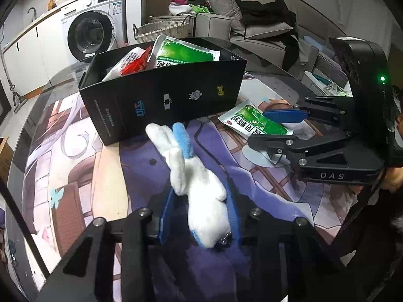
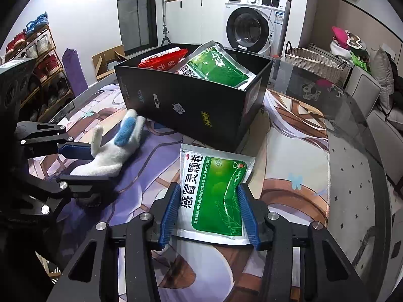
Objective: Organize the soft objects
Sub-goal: 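Lift the green packet with the right tool while the left carries the glove over the box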
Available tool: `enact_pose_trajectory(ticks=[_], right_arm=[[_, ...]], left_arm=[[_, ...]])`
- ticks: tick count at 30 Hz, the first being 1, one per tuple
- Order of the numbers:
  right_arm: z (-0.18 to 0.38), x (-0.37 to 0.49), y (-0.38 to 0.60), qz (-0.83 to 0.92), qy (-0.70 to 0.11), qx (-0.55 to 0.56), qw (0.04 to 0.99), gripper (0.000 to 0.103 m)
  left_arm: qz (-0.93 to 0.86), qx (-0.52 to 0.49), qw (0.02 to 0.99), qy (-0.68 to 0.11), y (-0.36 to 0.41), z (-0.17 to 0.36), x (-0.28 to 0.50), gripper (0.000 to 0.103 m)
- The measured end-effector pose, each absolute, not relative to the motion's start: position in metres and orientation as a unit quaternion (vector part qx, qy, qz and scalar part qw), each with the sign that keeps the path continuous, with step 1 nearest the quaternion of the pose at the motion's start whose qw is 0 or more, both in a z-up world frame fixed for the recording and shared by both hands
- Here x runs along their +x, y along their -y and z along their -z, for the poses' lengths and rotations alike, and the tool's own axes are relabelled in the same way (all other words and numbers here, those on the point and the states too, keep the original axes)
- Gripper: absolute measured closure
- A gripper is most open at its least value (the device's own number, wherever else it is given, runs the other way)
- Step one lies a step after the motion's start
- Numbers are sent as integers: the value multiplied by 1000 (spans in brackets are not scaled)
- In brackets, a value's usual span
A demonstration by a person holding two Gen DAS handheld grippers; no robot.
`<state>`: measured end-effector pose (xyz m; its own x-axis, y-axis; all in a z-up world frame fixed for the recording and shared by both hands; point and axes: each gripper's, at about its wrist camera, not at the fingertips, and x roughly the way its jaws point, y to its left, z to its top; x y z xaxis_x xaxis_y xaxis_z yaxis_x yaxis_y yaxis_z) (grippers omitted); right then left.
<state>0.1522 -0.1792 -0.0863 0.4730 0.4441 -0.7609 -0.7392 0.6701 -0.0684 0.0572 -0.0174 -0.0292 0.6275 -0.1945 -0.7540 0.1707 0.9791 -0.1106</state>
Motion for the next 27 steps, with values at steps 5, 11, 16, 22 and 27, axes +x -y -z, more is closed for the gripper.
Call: enact_pose_trajectory(ticks=[5,11,16,22,27], right_arm=[[85,148,178,-356,-367,-200,836,59],[80,140,176,-364,-357,-201,836,60],[73,133,178,-370,-347,-200,838,60],[59,127,185,-372,-335,-191,845,60],[36,118,194,-377,-312,-175,854,60]], left_arm=[[96,-14,906,-412,18,29,58,71],[93,-16,911,-402,17,24,59,73],[97,-20,916,-390,16,17,56,73],[100,-23,923,-370,14,4,50,73],[100,-26,930,-353,14,-12,45,73]])
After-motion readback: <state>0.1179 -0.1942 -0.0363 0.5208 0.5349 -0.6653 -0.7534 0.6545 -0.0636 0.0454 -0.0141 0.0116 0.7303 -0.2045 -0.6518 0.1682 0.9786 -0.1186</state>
